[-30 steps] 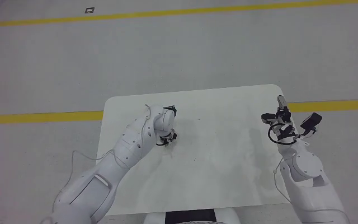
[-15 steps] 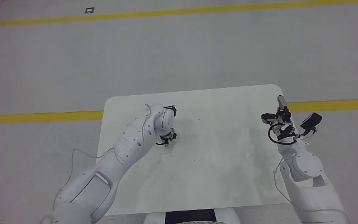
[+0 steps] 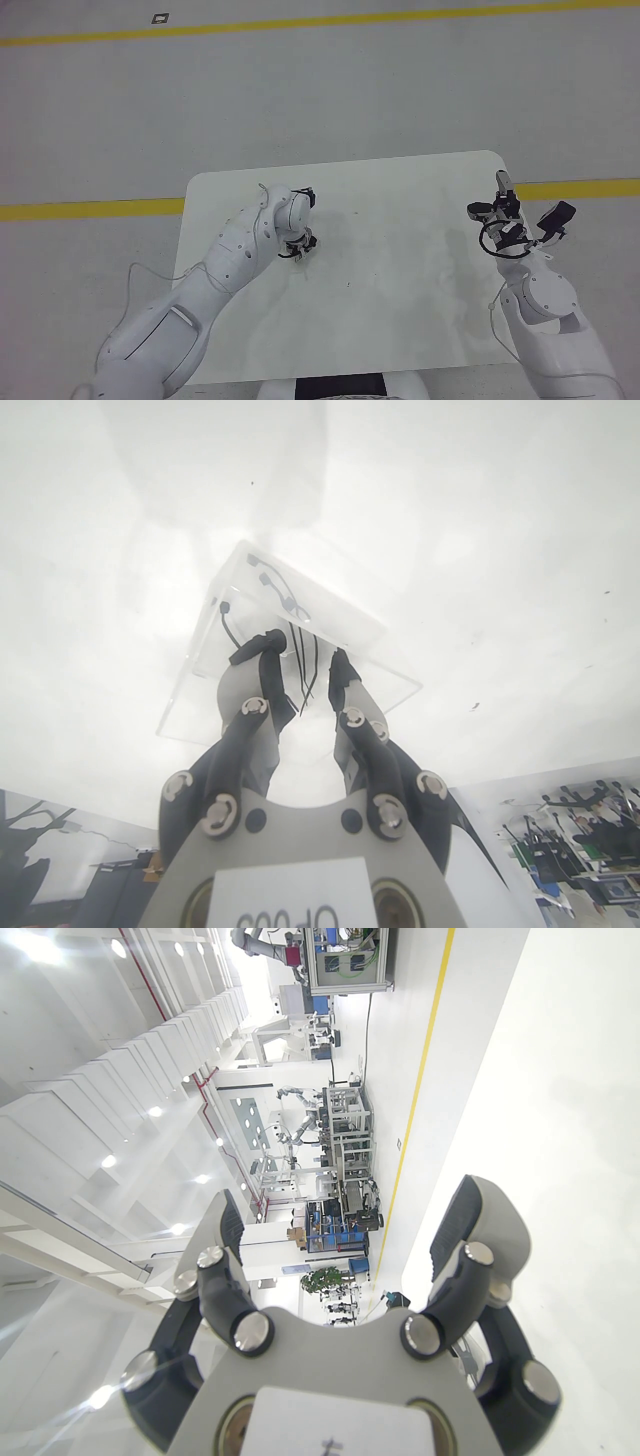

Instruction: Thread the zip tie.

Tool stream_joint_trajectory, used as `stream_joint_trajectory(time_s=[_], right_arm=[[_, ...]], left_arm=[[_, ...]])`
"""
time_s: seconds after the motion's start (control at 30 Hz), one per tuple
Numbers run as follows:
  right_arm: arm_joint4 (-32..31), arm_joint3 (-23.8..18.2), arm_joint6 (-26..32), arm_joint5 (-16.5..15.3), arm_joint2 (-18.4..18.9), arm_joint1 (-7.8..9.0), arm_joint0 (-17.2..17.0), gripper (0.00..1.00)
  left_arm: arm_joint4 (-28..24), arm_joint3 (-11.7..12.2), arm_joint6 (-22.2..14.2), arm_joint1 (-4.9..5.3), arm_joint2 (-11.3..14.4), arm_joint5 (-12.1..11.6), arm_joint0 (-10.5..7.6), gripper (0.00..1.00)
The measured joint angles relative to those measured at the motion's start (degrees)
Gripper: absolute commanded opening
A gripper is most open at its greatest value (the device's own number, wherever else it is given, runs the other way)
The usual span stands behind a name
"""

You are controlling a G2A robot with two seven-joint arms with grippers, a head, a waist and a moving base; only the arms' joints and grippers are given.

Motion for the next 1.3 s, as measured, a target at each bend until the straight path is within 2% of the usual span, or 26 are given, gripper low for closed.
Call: stream_joint_trajectory(time_s=[0.27,0.6,0.9,1.3], right_arm=[[0.0,0.0,0.0,0.0,0.0,0.00,0.0,1.00],[0.0,0.0,0.0,0.0,0.0,0.00,0.0,1.00],[0.0,0.0,0.0,0.0,0.0,0.00,0.0,1.00],[0.0,0.0,0.0,0.0,0.0,0.00,0.0,1.00]], left_arm=[[-0.9,0.9,0.6,-0.11,0.3,-0.4,-0.43,0.14],[-0.6,-0.7,0.4,0.43,0.3,0.1,-0.14,0.14],[-0.1,-1.8,0.2,1.01,0.0,0.4,0.16,0.08],[-1.2,-0.7,0.5,1.06,0.4,-0.3,-0.06,0.08]])
